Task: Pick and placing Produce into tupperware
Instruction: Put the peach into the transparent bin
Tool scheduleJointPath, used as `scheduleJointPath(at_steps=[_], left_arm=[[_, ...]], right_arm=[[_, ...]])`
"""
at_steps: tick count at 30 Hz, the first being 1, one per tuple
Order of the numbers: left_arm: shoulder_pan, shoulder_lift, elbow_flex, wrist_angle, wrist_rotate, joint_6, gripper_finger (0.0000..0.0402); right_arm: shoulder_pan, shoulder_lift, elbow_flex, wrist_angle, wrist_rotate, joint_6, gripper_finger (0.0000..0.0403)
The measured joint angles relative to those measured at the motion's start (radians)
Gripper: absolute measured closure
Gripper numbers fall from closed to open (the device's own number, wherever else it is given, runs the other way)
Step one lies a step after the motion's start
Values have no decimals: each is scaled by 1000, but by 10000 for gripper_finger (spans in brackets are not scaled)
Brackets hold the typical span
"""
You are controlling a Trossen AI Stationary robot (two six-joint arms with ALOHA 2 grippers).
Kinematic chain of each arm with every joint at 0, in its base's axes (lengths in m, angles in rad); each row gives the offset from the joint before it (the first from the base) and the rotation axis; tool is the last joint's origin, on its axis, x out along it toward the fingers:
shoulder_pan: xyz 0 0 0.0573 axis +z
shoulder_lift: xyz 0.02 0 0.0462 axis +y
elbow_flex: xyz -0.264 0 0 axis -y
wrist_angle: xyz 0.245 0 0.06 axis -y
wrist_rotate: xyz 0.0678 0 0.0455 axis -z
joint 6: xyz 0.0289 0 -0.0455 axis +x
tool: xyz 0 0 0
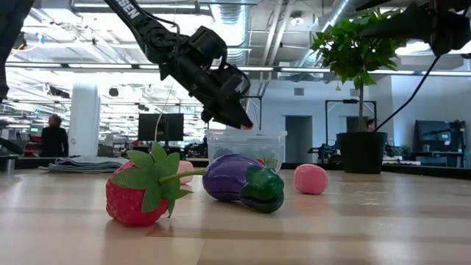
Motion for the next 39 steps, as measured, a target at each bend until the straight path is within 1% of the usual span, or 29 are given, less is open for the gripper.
scheduleJointPath(at_steps=[7, 11, 16, 20, 24, 29, 32, 39], left_arm=[[0, 0, 0, -1, -11, 0, 231], [0, -1, 0, -1, -9, 6, 216], [-3, -39, 0, 3, 54, 45, 212], [-21, -103, 0, -60, 124, 91, 212], [-62, -177, 0, -194, 141, 159, 212], [-127, -233, -1, -358, 141, 182, 212], [-171, -247, -27, -396, 138, 171, 212], [-290, -248, -116, -396, 93, 100, 212]], right_arm=[[0, 0, 0, 0, 0, 0, 163], [0, 0, 0, 0, 0, 6, 163], [0, 0, 0, 0, -1, 7, 163], [0, 0, 0, 0, -5, 8, 163], [0, 0, 0, 0, -7, 6, 163], [0, 0, 0, -13, -8, 2, 163], [0, 0, 0, -20, -8, 2, 163], [0, 0, 0, -26, -8, 1, 163]])
